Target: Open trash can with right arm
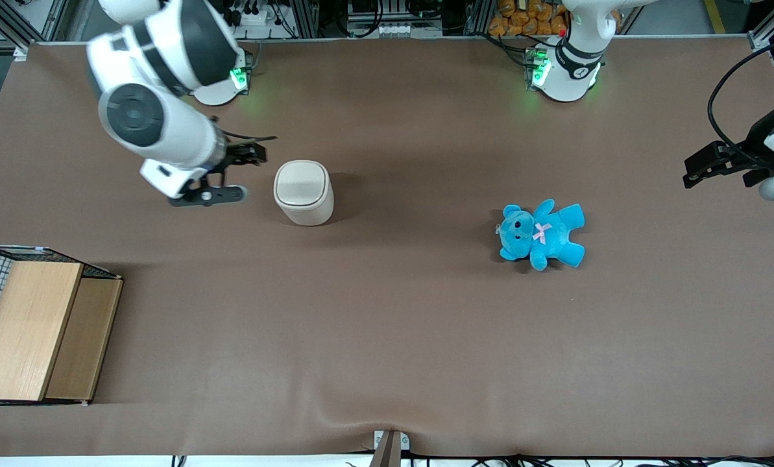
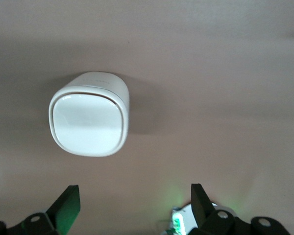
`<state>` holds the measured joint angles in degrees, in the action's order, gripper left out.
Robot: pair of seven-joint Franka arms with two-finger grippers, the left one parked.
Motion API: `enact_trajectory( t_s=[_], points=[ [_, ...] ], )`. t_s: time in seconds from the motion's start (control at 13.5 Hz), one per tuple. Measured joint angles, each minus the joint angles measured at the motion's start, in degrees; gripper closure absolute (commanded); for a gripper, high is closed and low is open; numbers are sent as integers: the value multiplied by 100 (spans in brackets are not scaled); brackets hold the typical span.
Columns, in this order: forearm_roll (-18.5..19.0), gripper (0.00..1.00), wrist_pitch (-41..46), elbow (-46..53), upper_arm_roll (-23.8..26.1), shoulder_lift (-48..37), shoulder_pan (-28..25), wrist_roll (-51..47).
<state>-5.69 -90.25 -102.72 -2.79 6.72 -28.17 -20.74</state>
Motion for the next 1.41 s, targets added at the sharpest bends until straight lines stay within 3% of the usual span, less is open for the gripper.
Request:
enact_trajectory(
  t_s=[0.15,0.22,0.3,0.37,0.96,1.41],
  points=[
    [-1,59,-362,-292,4,29,-296,-489],
    [-1,78,-434,-368,5,72,-389,-609],
    [-1,92,-460,-406,5,147,-430,-670],
    [-25,98,-472,-432,-4,241,-434,-689],
    [-137,100,-902,-527,-33,967,-492,-689],
    [-141,100,-907,-794,-25,1010,-525,-689]
  ],
)
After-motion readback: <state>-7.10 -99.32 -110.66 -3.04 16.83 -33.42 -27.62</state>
